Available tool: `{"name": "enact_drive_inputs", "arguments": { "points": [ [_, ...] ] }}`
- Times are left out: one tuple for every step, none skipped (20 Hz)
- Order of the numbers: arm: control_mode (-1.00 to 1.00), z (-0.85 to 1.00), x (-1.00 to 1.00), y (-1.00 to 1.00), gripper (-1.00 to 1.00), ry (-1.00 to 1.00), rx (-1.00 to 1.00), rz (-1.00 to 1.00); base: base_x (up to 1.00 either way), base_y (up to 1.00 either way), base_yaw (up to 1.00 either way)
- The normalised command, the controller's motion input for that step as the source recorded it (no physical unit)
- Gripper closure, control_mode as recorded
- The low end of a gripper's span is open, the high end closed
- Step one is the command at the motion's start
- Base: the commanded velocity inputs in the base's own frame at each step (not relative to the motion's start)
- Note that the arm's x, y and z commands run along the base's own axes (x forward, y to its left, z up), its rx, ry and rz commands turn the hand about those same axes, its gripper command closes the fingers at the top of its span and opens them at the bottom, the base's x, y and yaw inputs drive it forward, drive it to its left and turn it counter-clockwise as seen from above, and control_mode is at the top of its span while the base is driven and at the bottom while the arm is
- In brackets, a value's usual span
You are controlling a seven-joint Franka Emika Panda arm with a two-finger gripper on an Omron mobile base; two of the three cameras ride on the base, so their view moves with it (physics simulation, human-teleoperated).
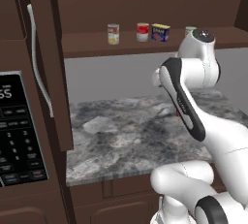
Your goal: Stack two cans on top of the other two cans in the cabinet.
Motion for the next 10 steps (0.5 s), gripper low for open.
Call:
{"name": "enact_drive_inputs", "arguments": {
  "points": [
    [-1.00, 0.38, -0.02, 0.00, -1.00, -0.31, 0.00, 0.04, 0.00, 0.00, 0.00],
    [-1.00, 0.34, -0.04, 0.00, -1.00, -0.30, 0.00, 0.03, 0.00, 0.00, 0.00],
    [-1.00, 0.34, 0.00, 0.00, -1.00, -0.27, 0.00, 0.02, 0.00, 0.00, 0.00],
    [-1.00, 0.38, 0.00, 0.00, -1.00, -0.26, 0.00, 0.00, 0.00, 0.00, 0.00],
    [-1.00, 0.41, 0.00, 0.00, -1.00, -0.25, 0.00, 0.00, 0.00, 0.00, 0.00],
    [-1.00, 0.42, 0.00, 0.00, -1.00, -0.22, 0.00, 0.00, 0.00, 0.00, 0.00],
    [-1.00, 0.55, 0.00, -0.04, -1.00, -0.25, 0.00, 0.00, 0.00, 0.00, 0.00],
    [-1.00, 0.56, 0.01, -0.06, -1.00, -0.31, 0.02, 0.00, 0.00, 0.00, 0.00],
    [-1.00, 0.52, 0.06, 0.00, -1.00, -0.24, 0.01, 0.02, 0.00, 0.00, 0.00],
    [-1.00, 0.52, 0.07, -0.03, -1.00, -0.19, 0.00, 0.02, 0.00, 0.00, 0.00]
  ]
}}
